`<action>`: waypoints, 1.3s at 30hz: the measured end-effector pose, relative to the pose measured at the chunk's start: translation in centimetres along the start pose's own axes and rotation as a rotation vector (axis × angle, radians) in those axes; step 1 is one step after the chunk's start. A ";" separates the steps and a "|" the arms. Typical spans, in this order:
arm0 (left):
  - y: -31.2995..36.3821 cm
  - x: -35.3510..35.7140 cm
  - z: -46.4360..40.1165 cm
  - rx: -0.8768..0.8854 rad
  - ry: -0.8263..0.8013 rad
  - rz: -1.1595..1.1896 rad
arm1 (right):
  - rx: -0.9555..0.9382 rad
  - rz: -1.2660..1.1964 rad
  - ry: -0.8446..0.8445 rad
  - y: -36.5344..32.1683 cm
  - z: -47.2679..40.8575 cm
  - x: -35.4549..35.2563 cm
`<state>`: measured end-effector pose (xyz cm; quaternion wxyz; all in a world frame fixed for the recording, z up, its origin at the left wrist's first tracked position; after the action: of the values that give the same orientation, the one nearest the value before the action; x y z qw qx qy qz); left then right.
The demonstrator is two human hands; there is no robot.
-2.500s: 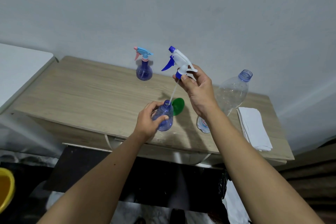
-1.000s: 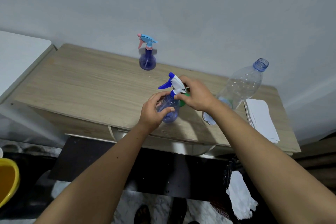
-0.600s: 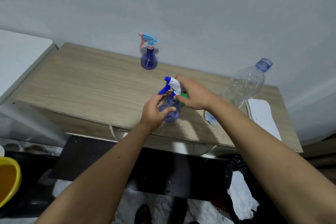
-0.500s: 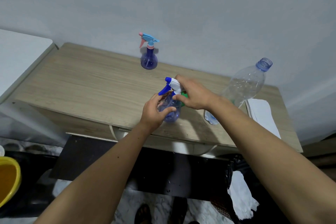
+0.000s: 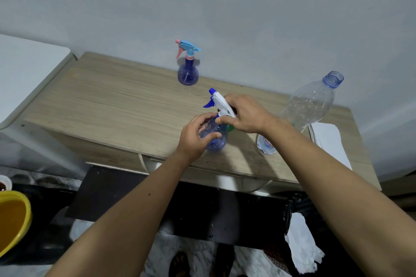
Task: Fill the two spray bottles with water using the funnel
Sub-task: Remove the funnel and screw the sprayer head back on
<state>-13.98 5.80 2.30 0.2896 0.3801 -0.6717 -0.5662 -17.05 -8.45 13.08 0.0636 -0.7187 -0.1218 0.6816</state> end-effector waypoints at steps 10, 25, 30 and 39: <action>0.4 0.1 0.2 0.003 0.028 0.044 | 0.109 -0.206 0.012 1.3 0.8 0.9; -0.1 0.1 0.0 0.012 0.013 0.034 | 0.317 -0.514 0.127 3.0 2.2 2.3; -0.2 0.1 0.0 0.002 0.015 0.021 | 0.329 -0.730 0.094 3.6 2.3 3.5; -0.2 0.1 0.0 0.009 0.016 0.014 | 0.409 -0.803 0.111 4.5 2.9 4.0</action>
<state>-14.07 5.70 2.14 0.2973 0.3810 -0.6744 -0.5582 -19.41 -11.94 7.89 0.4700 -0.6227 -0.2499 0.5735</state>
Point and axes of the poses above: each hand's wrist, its own z-axis away from the middle knuckle, its own x-axis out of the palm, y = z × x, the point moved 7 cm from there along -z, towards the middle knuckle, and after that the axes turned 8 degrees about z, right-handed, at the moved point
